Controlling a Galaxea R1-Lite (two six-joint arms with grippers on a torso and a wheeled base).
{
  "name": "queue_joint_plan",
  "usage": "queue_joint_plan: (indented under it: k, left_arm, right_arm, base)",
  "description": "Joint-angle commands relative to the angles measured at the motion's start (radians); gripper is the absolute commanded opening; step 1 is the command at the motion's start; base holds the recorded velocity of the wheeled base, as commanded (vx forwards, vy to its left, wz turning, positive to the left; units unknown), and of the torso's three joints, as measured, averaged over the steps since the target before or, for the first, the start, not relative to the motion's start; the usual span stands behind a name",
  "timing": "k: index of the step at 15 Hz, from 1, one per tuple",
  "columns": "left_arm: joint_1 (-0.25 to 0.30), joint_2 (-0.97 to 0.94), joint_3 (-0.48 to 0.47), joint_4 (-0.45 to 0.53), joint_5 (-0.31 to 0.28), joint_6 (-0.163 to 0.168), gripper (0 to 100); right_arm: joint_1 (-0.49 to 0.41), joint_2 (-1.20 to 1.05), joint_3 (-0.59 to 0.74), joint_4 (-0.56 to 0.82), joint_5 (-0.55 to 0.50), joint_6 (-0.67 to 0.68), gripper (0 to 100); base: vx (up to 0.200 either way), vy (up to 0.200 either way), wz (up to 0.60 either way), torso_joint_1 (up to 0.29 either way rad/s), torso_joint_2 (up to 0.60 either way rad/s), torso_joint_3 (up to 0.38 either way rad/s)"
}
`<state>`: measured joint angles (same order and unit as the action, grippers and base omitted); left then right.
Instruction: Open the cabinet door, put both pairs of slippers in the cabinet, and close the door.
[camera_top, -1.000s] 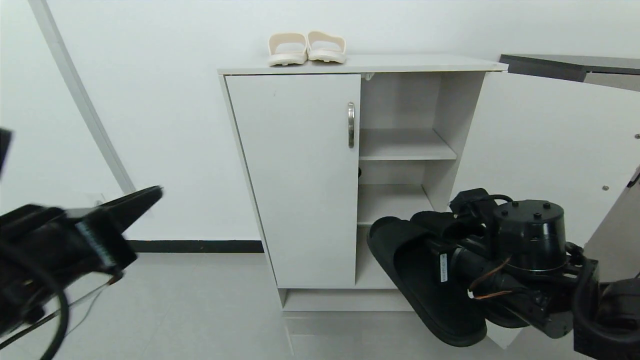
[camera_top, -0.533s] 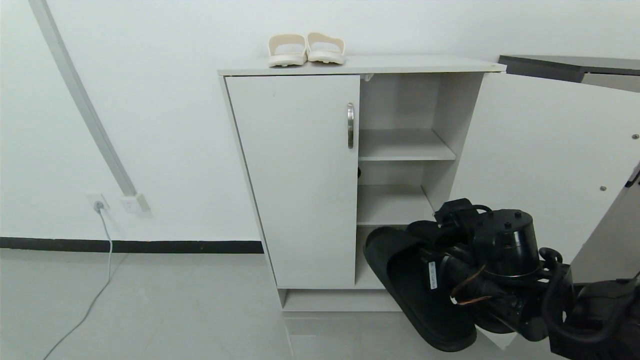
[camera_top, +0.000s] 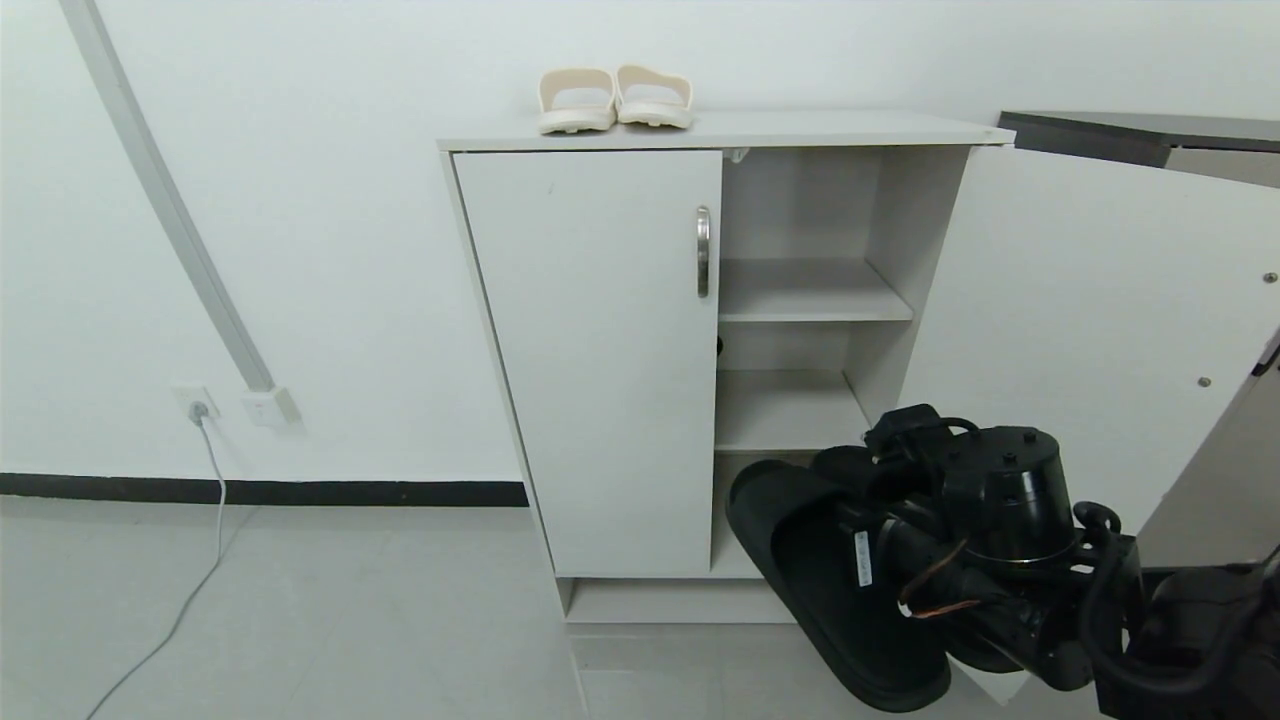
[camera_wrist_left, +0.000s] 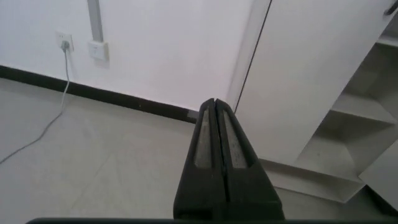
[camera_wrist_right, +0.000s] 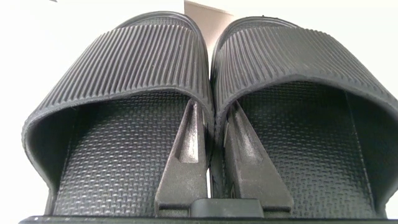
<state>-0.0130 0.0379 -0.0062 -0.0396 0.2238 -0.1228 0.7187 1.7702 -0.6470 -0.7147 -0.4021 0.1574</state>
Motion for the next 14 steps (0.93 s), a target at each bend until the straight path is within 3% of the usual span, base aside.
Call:
queue_joint_plan:
  k: [1, 3, 4, 5, 7, 10, 11, 12, 14]
  left_arm:
    - [0.013, -0.038, 0.006, -0.002, 0.015, 0.008, 0]
    - [0.013, -0.038, 0.005, 0.003, -0.017, -0.001, 0]
    - [0.013, -0.036, 0.006, 0.010, -0.130, 0.000, 0]
    - [0.013, -0.036, 0.006, 0.010, -0.192, 0.008, 0]
    - [0.013, -0.036, 0.005, 0.015, -0.244, 0.049, 0]
    - [0.013, -0.036, 0.006, 0.037, -0.221, 0.040, 0]
    - [0.013, -0.038, 0.006, 0.037, -0.129, 0.048, 0]
    - [0.013, -0.038, 0.006, 0.037, -0.100, 0.060, 0]
    - [0.013, -0.036, 0.006, 0.037, -0.118, 0.058, 0]
  right_arm:
    - [0.005, 0.002, 0.003, -0.012, 0.000, -0.001, 0]
    - [0.016, 0.000, 0.020, -0.039, 0.003, -0.006, 0]
    - [0.022, 0.003, 0.023, -0.057, 0.009, -0.007, 0]
    - [0.034, 0.011, 0.024, -0.069, 0.012, -0.006, 0]
    - [0.038, 0.052, 0.017, -0.132, 0.012, -0.009, 0]
    - [0.013, 0.129, -0.057, -0.186, -0.030, -0.013, 0]
    - [0.001, 0.146, -0.074, -0.183, -0.064, -0.013, 0]
    - [-0.005, 0.155, -0.082, -0.181, -0.078, -0.013, 0]
    - [-0.008, 0.172, -0.088, -0.181, -0.083, -0.012, 0]
  base:
    - [0.000, 0.000, 0.00, 0.000, 0.00, 0.000]
    - [0.000, 0.000, 0.00, 0.000, 0.00, 0.000]
    - [0.000, 0.000, 0.00, 0.000, 0.00, 0.000]
    - [0.000, 0.000, 0.00, 0.000, 0.00, 0.000]
    - [0.000, 0.000, 0.00, 0.000, 0.00, 0.000]
    - [0.000, 0.000, 0.00, 0.000, 0.00, 0.000]
    - [0.000, 0.000, 0.00, 0.000, 0.00, 0.000]
    - [0.000, 0.000, 0.00, 0.000, 0.00, 0.000]
    - [0.000, 0.000, 0.00, 0.000, 0.00, 0.000]
